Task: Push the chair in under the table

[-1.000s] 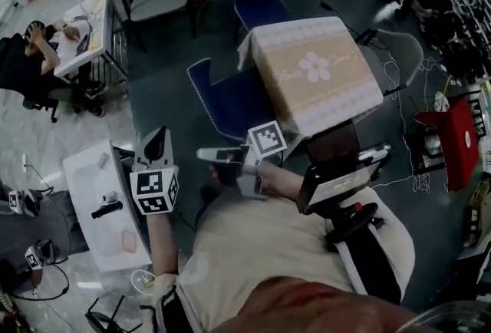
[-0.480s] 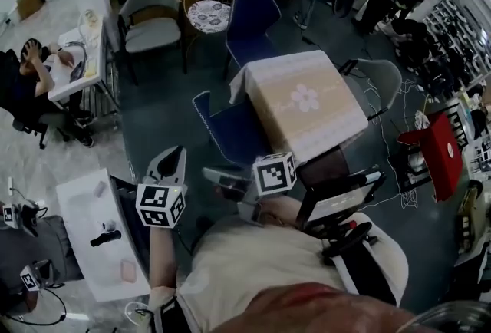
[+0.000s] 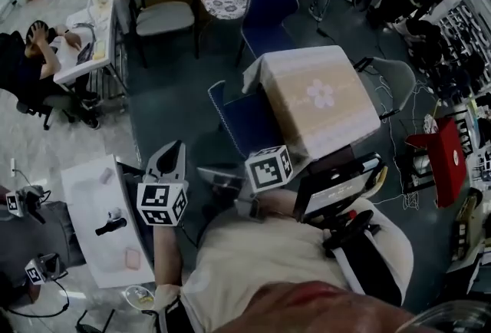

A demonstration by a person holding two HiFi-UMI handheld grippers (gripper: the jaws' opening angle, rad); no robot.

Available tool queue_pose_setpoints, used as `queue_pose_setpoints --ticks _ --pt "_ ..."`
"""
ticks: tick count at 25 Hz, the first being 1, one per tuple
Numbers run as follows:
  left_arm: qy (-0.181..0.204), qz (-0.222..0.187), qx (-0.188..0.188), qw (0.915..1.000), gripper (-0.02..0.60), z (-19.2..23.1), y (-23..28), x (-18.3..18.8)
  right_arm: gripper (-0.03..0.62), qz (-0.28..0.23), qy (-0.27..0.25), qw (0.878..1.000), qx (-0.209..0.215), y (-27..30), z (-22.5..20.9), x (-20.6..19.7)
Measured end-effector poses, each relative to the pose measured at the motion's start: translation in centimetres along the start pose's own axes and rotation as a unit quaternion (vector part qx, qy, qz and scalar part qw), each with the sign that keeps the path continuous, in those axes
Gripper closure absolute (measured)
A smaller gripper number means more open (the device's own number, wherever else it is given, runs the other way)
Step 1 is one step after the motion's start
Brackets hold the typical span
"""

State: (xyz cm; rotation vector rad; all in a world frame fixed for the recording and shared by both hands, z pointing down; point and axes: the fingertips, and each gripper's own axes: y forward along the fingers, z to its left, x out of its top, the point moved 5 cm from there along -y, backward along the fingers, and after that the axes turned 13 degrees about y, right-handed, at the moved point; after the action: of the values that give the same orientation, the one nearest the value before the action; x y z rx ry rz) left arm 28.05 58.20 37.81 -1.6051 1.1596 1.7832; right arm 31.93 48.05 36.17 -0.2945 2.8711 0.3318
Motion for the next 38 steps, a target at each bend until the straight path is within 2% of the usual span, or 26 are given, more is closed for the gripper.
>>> queue_pose_setpoints --ticks 3,10,16,22,28,31,38 --pt "0.005 0.008 0.015 0.9998 0.574 1.8 1.0 0.6 0.583 0.008 -0.004 1.000 0.013 1.3 0.1 2.5" --pt "0.019 0.056 0.061 0.9964 0.574 7.1 3.7 1.4 0.583 0.041 0.026 0.998 0.039 5.4 -1.7 8.1" --pt "0.024 0.093 0.072 0.9928 0.574 9.3 8.0 2.1 0.583 0.051 0.047 0.996 0.057 6.8 -3.4 13.6" --pt "0.061 0.127 0.092 0.9858 0.574 10.9 11.4 3.4 0.583 0.054 0.054 0.995 0.070 7.4 -5.4 18.4" --pt "0.084 0.161 0.074 0.9807 0.574 12.6 12.9 3.6 0.583 0.009 0.083 0.991 0.104 7.5 -5.8 20.8" --pt "0.082 0.167 0.066 0.9804 0.574 14.0 13.9 3.2 0.583 -0.010 0.098 0.989 0.113 7.7 -6.0 21.7" --pt "0.083 0.148 0.020 0.9853 0.574 18.6 17.4 2.5 0.583 -0.062 0.114 0.987 0.094 9.7 -7.2 24.0"
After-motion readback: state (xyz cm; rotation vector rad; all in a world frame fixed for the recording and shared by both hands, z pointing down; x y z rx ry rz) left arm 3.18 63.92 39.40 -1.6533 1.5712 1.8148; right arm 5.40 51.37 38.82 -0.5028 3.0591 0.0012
